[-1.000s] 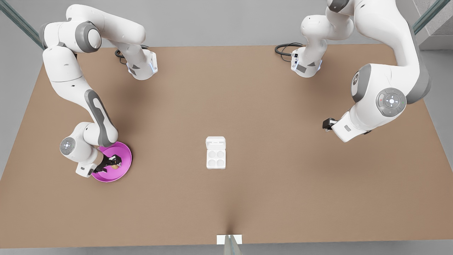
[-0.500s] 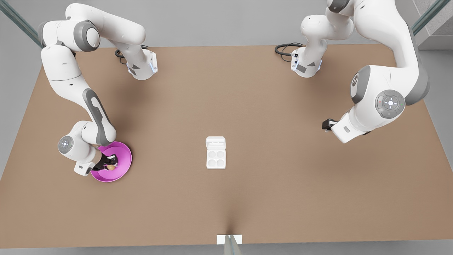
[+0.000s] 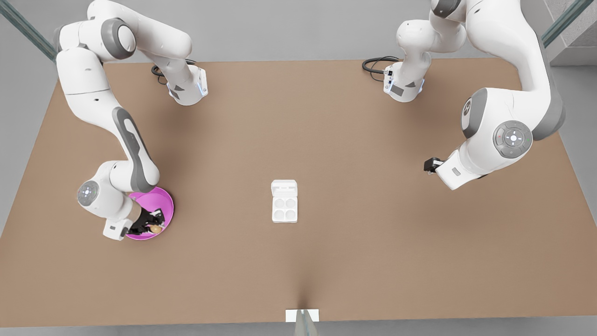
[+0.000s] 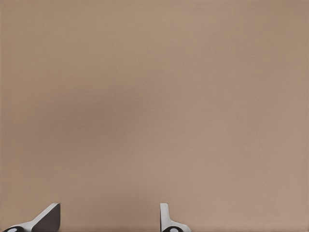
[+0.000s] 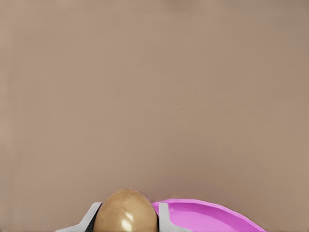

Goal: Pack egg into the box and close the box lid

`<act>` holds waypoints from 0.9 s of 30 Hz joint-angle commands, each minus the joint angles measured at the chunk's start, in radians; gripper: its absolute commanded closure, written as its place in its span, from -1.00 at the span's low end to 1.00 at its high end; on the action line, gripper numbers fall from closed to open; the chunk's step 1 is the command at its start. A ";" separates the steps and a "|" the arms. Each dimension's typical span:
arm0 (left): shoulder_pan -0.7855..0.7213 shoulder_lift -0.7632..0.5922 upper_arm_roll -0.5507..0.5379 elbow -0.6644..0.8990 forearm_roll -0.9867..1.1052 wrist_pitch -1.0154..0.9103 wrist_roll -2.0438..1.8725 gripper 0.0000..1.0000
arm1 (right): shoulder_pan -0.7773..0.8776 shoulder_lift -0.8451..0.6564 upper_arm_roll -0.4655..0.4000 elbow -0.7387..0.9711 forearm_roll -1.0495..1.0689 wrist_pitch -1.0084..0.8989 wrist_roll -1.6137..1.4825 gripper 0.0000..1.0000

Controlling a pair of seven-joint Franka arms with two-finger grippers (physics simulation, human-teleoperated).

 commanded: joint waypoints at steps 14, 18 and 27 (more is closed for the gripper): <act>-0.008 -0.001 0.000 0.000 -0.001 -0.002 -0.009 -1.00 | 0.450 0.311 -0.049 0.593 -0.017 -0.206 0.721 0.19; -0.008 0.000 0.000 0.000 -0.001 -0.004 -0.009 -1.00 | 0.538 0.363 -0.047 0.673 0.036 -0.215 0.850 0.18; -0.008 0.007 0.000 0.000 0.001 -0.002 -0.009 -1.00 | 0.637 0.357 -0.044 0.640 0.087 -0.214 0.993 0.18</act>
